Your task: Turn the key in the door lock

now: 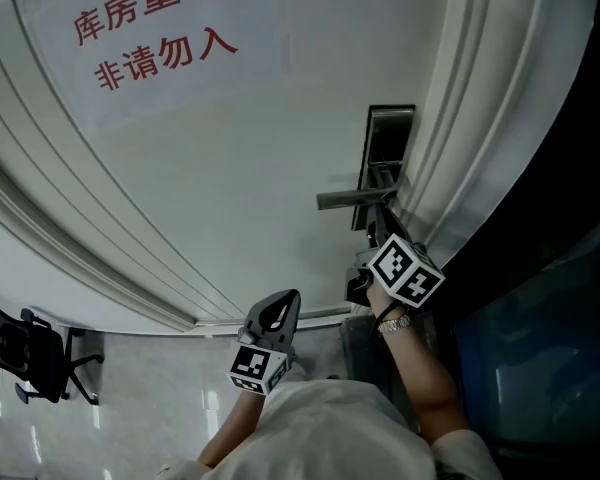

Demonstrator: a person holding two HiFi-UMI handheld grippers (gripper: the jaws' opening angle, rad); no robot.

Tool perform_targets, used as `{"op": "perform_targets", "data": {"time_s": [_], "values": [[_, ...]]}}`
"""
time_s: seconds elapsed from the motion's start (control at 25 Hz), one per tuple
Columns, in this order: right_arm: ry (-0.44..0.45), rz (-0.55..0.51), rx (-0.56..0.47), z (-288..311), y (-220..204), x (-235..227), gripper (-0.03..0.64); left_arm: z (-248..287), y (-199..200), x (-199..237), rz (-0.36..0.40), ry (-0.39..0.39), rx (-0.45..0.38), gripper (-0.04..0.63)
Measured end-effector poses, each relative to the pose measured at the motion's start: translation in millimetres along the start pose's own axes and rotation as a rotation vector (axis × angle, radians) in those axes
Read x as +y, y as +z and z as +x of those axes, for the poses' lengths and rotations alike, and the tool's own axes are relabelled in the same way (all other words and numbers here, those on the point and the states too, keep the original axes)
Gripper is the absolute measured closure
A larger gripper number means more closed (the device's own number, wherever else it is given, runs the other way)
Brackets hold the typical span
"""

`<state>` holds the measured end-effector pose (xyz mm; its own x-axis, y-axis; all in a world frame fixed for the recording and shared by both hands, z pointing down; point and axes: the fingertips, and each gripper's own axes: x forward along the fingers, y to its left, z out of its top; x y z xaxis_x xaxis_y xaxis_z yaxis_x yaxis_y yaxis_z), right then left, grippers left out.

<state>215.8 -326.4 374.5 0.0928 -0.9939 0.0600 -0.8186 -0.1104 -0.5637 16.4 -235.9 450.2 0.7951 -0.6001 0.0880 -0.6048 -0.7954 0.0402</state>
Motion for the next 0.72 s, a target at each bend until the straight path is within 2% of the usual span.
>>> {"op": "perform_targets", "data": {"time_s": [0.16, 0.24, 0.28, 0.4, 0.56, 0.72], "values": [[0.014, 0.185, -0.013, 0, 1, -1, 0.604, -1, 0, 1, -0.001, 0.004, 0.002, 0.589], [0.032, 0.217, -0.008, 0, 1, -1, 0.604, -2, 0, 1, 0.002, 0.006, -0.002, 0.589], [0.04, 0.201, -0.001, 0, 1, -1, 0.603, -2, -1, 0, 0.002, 0.005, 0.003, 0.589], [0.056, 0.058, 0.022, -4, -2, 2, 0.6, -2, -2, -2, 0.002, -0.002, 0.008, 0.589], [0.077, -0.181, 0.082, -10, -12, 9, 0.509, 1, 0, -7, 0.005, -0.02, -0.004, 0.589], [0.07, -0.387, 0.161, -15, -24, 4, 0.494, 3, -3, -15, 0.003, -0.045, 0.01, 0.589]]}}
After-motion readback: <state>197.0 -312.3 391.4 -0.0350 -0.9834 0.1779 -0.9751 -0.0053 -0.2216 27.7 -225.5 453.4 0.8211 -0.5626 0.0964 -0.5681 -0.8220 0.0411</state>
